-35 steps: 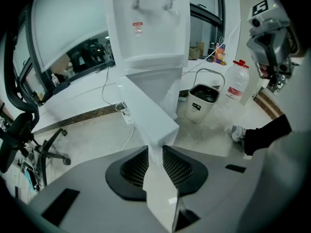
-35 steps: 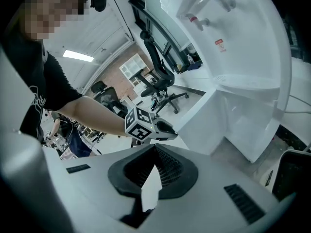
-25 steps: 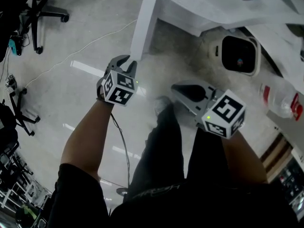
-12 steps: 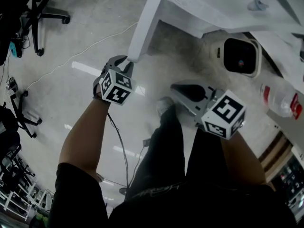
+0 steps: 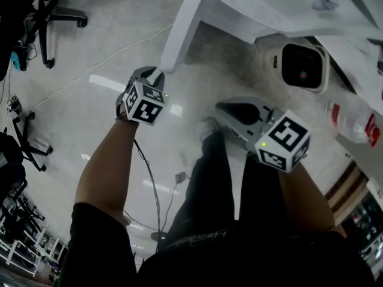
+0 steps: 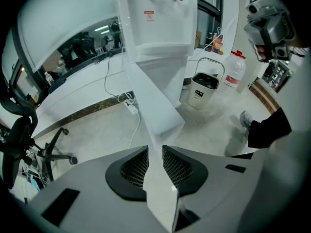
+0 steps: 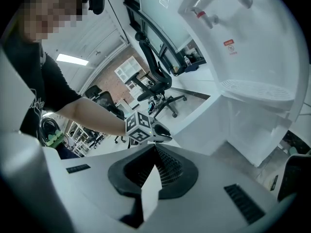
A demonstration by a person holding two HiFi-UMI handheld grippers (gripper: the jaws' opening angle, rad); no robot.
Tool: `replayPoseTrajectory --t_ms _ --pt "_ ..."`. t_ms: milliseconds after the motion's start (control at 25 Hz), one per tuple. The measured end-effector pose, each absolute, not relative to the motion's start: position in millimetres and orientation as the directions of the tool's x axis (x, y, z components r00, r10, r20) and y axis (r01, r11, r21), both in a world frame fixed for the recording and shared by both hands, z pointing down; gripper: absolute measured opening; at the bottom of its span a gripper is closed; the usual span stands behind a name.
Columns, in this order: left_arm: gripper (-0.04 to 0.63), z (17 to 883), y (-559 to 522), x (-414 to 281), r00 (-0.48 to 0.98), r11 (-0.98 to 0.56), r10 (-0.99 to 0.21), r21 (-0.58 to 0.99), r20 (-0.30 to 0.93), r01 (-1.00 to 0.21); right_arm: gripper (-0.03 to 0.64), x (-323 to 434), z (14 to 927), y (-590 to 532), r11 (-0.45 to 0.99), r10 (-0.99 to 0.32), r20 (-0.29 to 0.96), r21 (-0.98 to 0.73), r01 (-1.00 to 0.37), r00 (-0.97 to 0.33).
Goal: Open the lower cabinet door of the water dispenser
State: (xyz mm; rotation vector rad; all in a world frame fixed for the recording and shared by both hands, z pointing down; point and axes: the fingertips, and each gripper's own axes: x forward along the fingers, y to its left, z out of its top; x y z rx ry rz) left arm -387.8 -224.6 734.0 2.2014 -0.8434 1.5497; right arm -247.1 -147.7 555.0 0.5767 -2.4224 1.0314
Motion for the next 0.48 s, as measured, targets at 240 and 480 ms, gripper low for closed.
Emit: replayPoseTrajectory --t_ms 240,480 --pt "0.089 716.9 -195.6 -395.3 0.265 -0.681 -0.293 -0.006 0.919 -0.733 0.012 -236.6 549.1 -151.8 0.642 -0.219 0.524 -0.557 -0.526 -0.823" --pt "0.029 625.9 -155.3 -357.8 0.459 -0.500 -0.388 0.236 0.800 -0.833 0.012 -210.8 501.9 -143.0 0.695 -0.255 0.467 -0.521 -0.496 -0.847"
